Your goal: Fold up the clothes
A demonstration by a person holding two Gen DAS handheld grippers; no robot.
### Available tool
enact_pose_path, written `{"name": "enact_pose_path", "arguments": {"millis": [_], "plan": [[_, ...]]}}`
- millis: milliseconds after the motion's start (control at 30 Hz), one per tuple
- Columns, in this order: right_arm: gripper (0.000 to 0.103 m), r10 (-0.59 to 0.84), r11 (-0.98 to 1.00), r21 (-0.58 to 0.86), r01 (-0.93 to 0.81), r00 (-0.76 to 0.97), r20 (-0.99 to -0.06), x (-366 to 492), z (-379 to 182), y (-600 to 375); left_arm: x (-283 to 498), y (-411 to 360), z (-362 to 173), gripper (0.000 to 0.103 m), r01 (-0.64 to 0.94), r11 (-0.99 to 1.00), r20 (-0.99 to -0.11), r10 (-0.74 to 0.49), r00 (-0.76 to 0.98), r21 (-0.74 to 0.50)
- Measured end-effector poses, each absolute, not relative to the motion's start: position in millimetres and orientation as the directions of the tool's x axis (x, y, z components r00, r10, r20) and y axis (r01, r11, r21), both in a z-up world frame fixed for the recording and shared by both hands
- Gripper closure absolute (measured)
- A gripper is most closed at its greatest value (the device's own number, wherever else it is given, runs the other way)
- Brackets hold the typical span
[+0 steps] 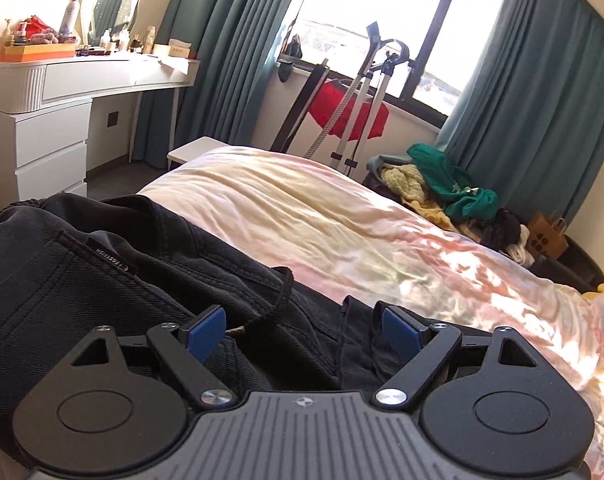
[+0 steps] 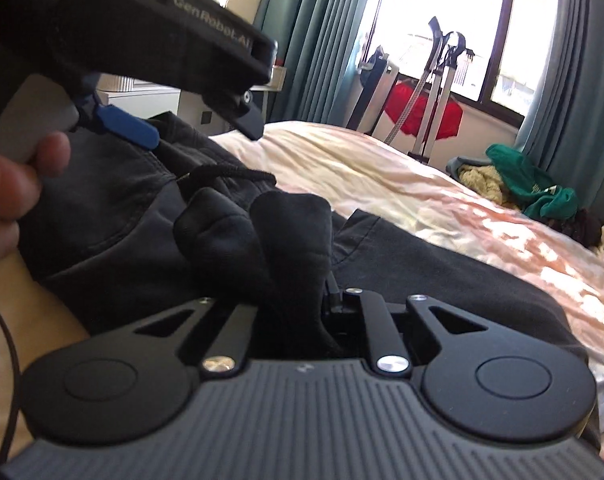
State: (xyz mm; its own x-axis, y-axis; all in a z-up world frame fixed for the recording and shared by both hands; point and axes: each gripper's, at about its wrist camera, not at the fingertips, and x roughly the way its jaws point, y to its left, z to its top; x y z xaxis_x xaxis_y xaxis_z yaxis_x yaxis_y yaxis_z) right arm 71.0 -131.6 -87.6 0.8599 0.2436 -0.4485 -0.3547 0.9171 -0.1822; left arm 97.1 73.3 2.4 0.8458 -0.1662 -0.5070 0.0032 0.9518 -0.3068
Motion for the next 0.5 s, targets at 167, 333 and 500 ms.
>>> {"name": "enact_pose_path", "arguments": {"millis": [167,333,500], "plan": [[0.046,0.311,0.927,-0.032,-0.374,0.811,-0.496,69.0,-80.2,-143.9,92.7,61.1,-0.5,0.015,0.069,0.949,-0.487,-0.219,0.845,-0.307],[0.019,0.444,0.886,0.138,-0.443,0.725,-0.526,47.2,-58.4,-169.1,84.4,43.2,-0.7,0.014,0.142,0.955,-0.454,-0.251,0.855,-0.26],[0.019,0.435,0.899,0.178,-0.4,0.773,-0.462,19.7,-35.1,-216.0,77.9,28.4,-6.8,0.014,0.167,0.964,-0.447,-0.245,0.86,-0.207]]}}
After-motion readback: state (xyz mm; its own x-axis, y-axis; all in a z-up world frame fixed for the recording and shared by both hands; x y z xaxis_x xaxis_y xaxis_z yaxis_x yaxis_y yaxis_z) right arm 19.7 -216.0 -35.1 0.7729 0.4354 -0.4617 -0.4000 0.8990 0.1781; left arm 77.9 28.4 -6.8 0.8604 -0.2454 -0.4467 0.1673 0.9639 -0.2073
